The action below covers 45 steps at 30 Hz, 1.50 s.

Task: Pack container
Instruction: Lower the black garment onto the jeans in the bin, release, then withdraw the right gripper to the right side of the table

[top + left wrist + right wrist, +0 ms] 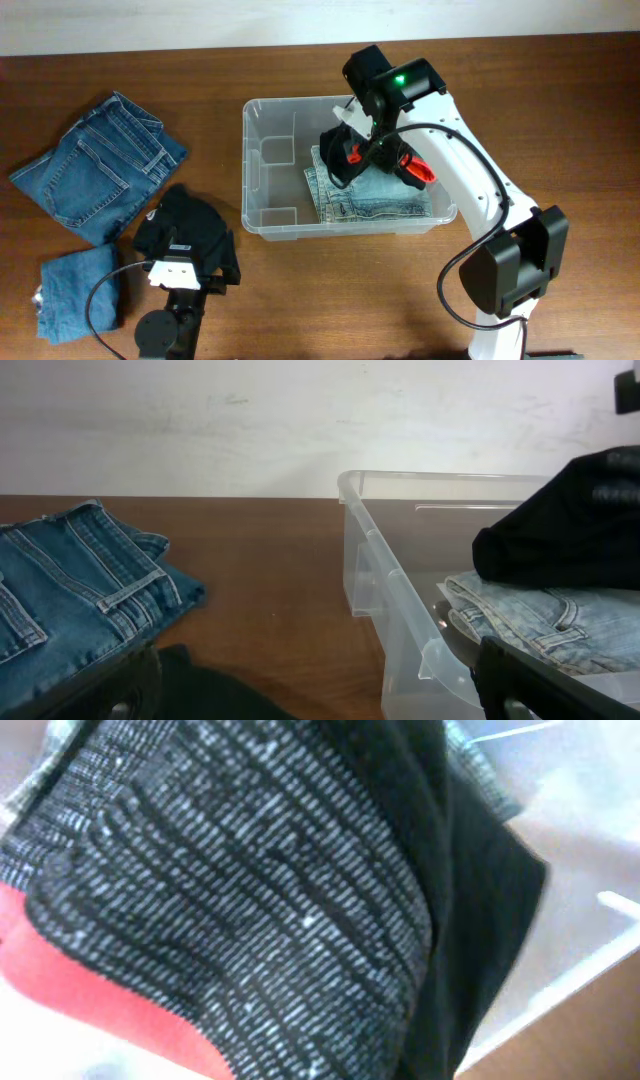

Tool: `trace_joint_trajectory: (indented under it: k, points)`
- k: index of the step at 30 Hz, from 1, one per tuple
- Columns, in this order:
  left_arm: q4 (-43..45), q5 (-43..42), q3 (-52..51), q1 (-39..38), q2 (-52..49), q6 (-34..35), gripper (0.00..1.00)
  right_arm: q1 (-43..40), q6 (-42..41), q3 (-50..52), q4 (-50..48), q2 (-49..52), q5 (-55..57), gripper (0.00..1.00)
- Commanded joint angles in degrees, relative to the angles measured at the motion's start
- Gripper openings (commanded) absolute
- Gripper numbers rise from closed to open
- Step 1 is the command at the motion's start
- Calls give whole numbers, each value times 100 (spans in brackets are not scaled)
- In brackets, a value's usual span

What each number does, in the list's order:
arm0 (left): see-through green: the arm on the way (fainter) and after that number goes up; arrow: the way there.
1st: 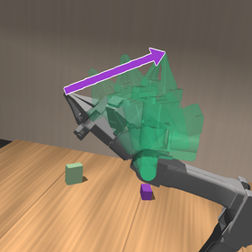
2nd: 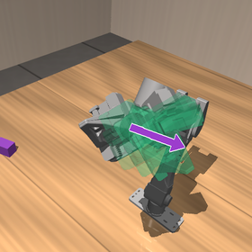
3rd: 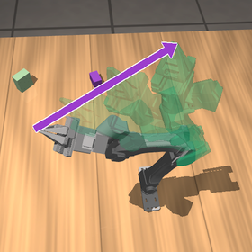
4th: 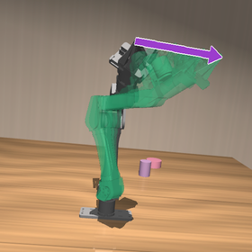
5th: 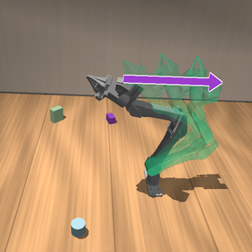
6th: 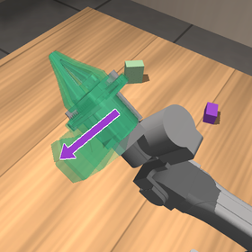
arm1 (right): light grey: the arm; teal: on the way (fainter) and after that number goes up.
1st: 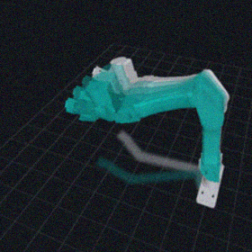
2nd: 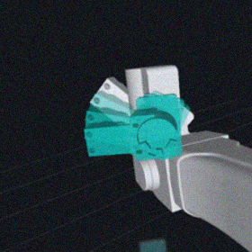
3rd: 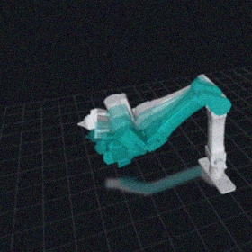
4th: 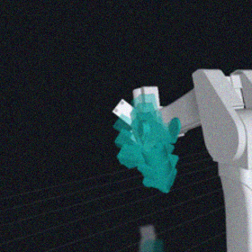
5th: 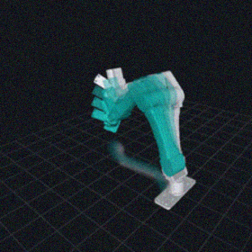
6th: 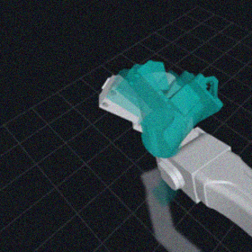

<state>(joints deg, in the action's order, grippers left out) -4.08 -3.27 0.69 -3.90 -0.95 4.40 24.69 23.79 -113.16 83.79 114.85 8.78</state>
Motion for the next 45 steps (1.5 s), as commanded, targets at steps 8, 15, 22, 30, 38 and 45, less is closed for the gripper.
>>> trace_joint_trajectory:
  k: [8, 15, 22, 30, 38, 45]
  points:
    - [-28, -101, -15, -7, 17, 74, 100, -35, -68, 7, 629, -4, -708, 38]
    - [-28, -101, -15, -7, 17, 74, 100, -39, -72, 7, 553, -4, -942, 28]
    - [-28, -101, -15, -7, 17, 74, 100, -76, -813, 7, 122, -15, -1311, 4]
    - [-28, -101, -15, -7, 17, 74, 100, -1427, -1749, 2, -33, -50, -1346, 4]
    - [-28, -101, -15, -7, 17, 74, 100, -3773, -1749, 33, 125, -46, -1576, 27]
    - [-28, -101, -15, -7, 17, 74, 100, -5257, -1744, 79, -31, -35, -1567, 98]
